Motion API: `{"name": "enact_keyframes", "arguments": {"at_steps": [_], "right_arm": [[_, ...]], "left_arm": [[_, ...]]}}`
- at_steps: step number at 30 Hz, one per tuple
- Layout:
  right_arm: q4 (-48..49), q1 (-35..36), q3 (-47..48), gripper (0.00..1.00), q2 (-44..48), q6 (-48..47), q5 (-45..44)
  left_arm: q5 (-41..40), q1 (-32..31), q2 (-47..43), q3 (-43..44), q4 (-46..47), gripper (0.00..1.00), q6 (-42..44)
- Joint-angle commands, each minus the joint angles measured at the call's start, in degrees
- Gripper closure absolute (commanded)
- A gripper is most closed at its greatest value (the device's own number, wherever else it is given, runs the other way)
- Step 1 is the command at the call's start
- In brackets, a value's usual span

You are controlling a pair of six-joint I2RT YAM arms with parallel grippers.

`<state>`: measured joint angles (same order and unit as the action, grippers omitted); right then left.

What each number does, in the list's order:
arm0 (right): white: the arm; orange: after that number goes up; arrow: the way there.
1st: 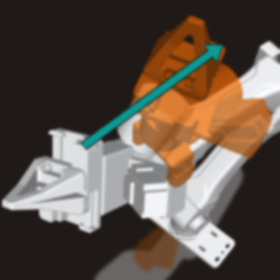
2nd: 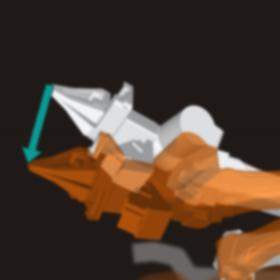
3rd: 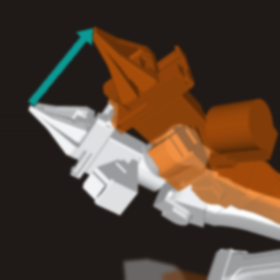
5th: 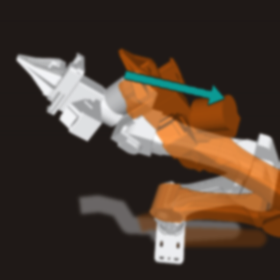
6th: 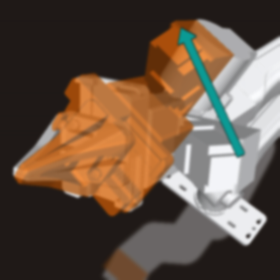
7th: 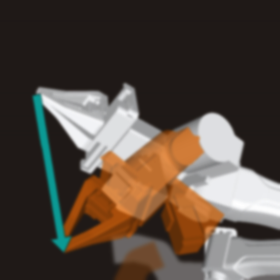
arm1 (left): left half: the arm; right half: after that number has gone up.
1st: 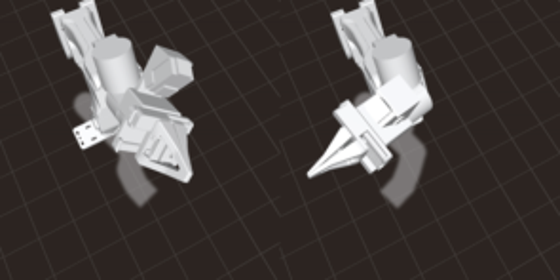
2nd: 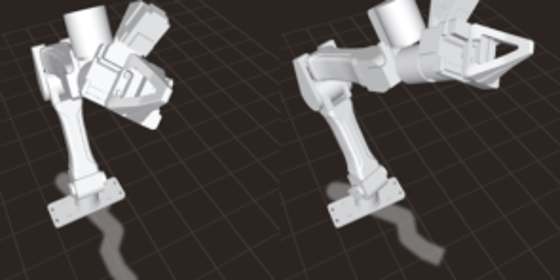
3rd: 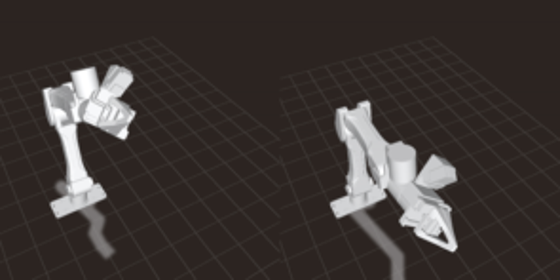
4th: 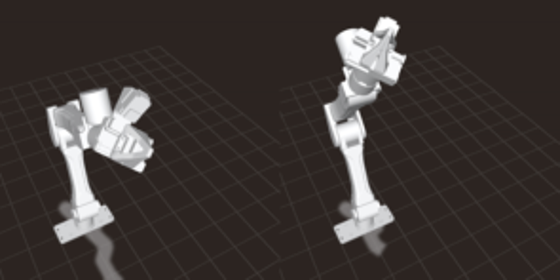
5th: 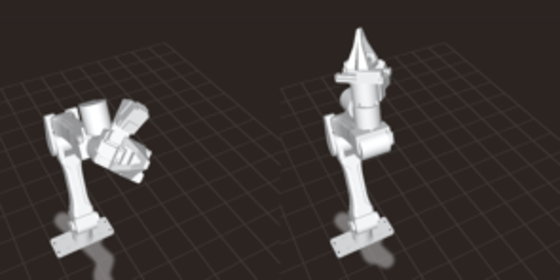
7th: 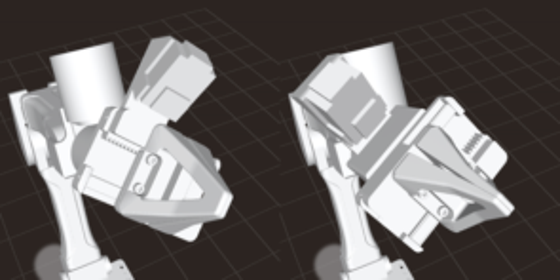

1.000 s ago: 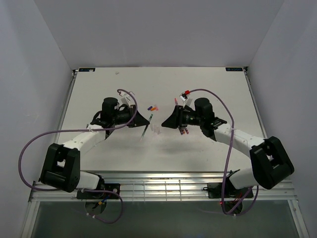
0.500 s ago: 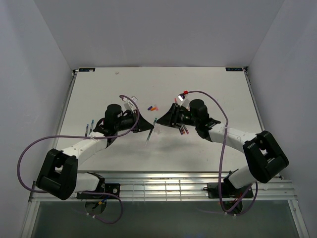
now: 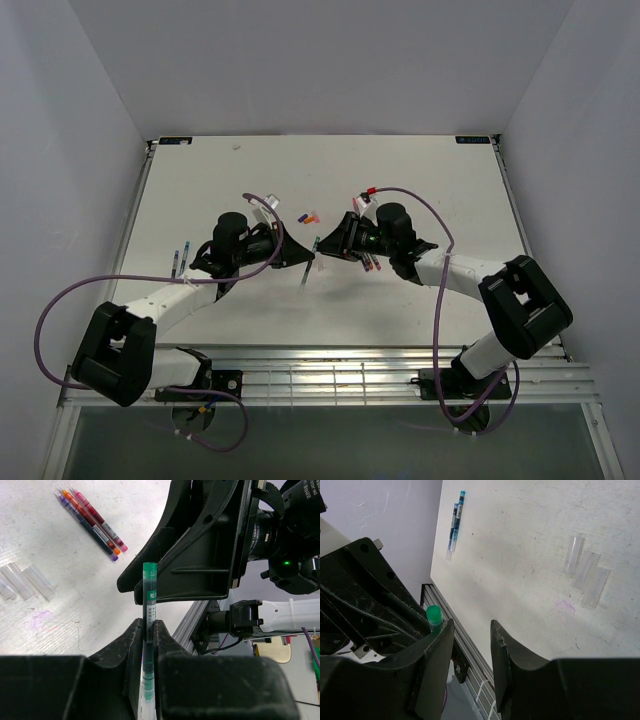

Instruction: Open the pen caps

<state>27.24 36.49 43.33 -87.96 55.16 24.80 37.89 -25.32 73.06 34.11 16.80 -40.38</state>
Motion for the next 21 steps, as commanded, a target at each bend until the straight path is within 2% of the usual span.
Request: {"name": "enact_keyframes", "arguments": {"at_steps": [1, 11, 21], "right_arm": [[3.7, 0.4, 0.4, 0.59, 2.1, 0.5, -1.5], [3.7, 0.6, -2.6, 0.61, 5.7, 0.3, -2.6], [6.2, 1.3, -0.5, 0.62, 1.5, 1.7, -1.2]], "left_arm": [[-0.3, -0.4, -1.1, -0.7, 1.4, 1.00, 0.0], [-2.7, -0.4, -0.9, -1.3, 1.5, 1.00, -0.7], [-2.2, -0.9, -1.3, -1.4, 1.9, 1.00, -1.0]]}}
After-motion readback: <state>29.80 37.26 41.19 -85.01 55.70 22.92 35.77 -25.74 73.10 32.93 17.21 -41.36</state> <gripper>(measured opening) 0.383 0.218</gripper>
